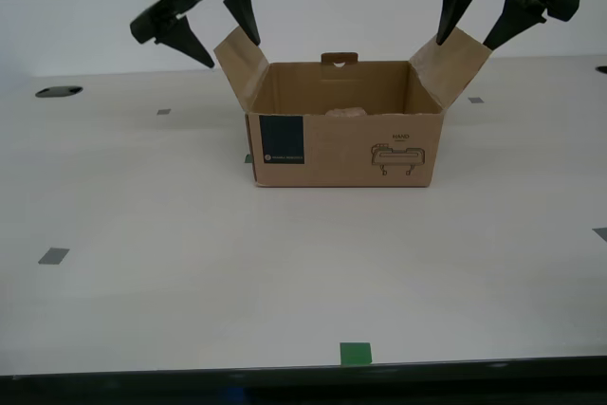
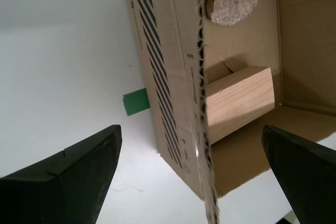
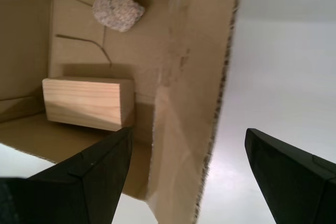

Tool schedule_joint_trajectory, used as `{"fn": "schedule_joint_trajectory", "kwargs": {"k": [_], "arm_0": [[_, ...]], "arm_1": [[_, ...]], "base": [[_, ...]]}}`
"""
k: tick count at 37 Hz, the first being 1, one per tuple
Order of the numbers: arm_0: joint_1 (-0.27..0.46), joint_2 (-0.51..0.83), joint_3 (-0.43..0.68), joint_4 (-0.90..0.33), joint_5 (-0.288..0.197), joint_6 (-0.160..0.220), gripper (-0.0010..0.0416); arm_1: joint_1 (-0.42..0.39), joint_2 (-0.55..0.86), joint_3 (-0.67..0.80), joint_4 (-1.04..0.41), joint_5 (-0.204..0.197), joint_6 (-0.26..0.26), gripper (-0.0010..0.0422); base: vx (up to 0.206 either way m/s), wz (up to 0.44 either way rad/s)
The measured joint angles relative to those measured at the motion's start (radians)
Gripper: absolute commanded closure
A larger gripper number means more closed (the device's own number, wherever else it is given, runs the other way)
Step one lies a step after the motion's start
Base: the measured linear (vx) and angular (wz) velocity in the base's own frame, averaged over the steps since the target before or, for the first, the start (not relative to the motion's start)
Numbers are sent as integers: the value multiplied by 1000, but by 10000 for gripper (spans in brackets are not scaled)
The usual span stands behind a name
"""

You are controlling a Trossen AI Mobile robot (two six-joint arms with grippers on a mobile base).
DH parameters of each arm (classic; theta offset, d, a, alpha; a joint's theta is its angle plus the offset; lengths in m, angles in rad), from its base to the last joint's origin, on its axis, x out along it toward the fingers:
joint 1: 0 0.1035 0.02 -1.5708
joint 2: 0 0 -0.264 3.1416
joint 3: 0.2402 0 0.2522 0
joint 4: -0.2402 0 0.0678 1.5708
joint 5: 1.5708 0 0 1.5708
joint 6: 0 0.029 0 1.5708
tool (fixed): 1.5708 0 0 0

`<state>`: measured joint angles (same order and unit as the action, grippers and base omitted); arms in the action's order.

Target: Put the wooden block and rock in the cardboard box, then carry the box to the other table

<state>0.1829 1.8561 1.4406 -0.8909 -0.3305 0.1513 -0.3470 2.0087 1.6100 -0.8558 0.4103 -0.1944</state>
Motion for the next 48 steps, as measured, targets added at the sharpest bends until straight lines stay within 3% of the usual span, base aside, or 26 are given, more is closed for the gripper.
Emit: {"fn": "schedule_joint_trajectory", "kwargs": {"k": [5, 8, 20, 34, 48], "arm_0": [[-1, 41, 0, 35, -74, 0, 101], [0, 64, 5, 54, -92, 3, 94], [-1, 160, 44, 59, -107, 4, 116], [-1, 167, 43, 73, -115, 4, 141], [0, 167, 42, 77, -116, 4, 156]], "arm_1": [[0, 42, 0, 31, 59, -10, 48], [0, 50, 0, 58, 66, -21, 48], [0, 65, 22, 127, 67, -66, 48], [-2, 177, 139, 60, 80, -66, 48], [-2, 164, 180, 48, 81, 3, 48]], "base": [[0, 0], [0, 0], [0, 0], [0, 0], [0, 0]]}}
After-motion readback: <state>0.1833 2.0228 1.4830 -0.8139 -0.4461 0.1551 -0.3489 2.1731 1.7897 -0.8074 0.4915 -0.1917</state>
